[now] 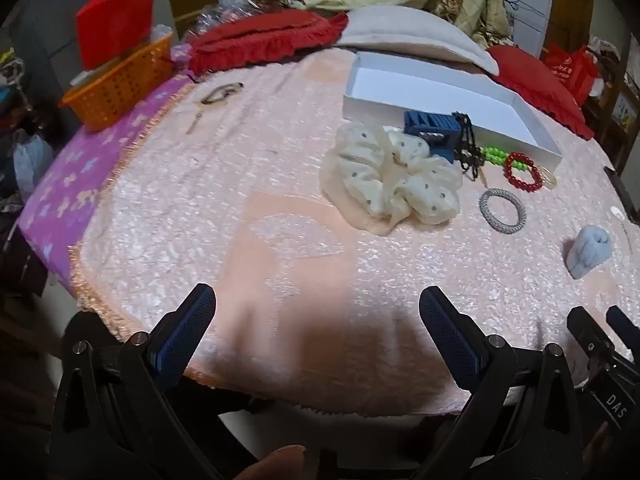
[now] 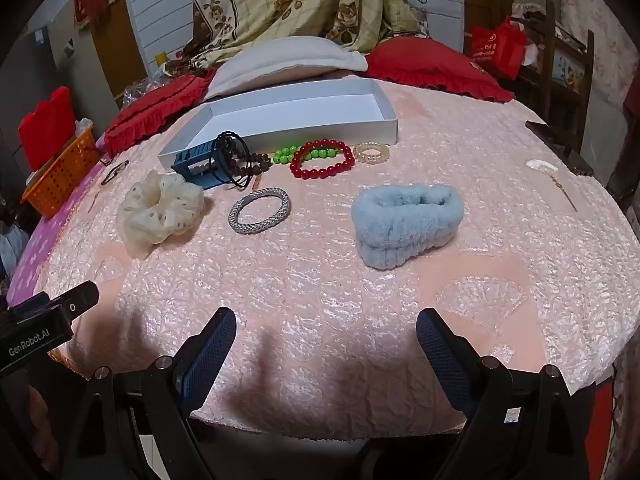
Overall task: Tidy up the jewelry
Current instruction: 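Move both grippers toward the scrunchie and blue headband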
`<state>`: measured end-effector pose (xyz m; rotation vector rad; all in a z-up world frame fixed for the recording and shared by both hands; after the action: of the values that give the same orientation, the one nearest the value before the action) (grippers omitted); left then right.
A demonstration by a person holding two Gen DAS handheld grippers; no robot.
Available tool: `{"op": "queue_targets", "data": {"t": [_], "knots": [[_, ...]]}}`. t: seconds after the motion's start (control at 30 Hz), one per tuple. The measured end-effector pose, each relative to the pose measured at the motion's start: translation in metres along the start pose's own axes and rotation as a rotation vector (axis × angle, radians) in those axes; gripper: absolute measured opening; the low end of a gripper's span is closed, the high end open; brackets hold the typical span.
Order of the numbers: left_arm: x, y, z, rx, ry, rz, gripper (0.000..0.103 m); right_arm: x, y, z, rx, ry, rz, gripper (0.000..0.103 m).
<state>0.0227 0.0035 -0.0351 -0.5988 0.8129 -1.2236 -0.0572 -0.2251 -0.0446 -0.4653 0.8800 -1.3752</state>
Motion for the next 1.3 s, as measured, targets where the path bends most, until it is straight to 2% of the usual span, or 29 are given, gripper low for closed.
{"op": "queue_targets", "data": {"t": [0.17, 0.4, 0.67, 0.83, 1.13, 1.3], "knots": [[-0.008, -0.011, -0.009, 0.029, -0.012, -0.025, 0.102, 0.000, 0.003, 0.000, -0.007, 0.013, 0.004, 0.090], [0.003, -0.026, -0.009, 0.079, 0.011, -0.069, 0.102, 0.004, -0.002, 0.003, 0.015, -0.005, -0.004, 0.090], [-0.001, -0.024, -0.010, 0.066, -0.016, -0.080, 0.102, -0.005, -0.021, 0.003, 0.090, -0.014, -0.002, 0.090], [-0.001, -0.027, -0.010, 0.075, -0.012, -0.087, 0.102, -0.005, -0.019, 0.000, 0.067, 0.000, 0.025, 0.090], [-0.029, -0.034, -0.004, 0.107, -0.082, -0.029, 0.102, -0.017, -0.007, 0.004, 0.030, -0.015, 0.060, 0.090], [-0.038, -0.036, -0.001, 0.114, -0.099, -0.007, 0.102, -0.034, 0.006, 0.005, -0.022, -0.052, 0.122, 0.090]]}}
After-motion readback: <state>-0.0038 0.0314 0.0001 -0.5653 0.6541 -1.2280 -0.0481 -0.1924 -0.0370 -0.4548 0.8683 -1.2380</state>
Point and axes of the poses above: each gripper's, at about its wrist camera, not at the fingertips, and y roughly the way its jaws point, x to its right, z to its top, the point moved 5 cm from there along y, roughly the way its jaws point, and after that the axes turned 13 degrees about z, right-handed, at the moved point
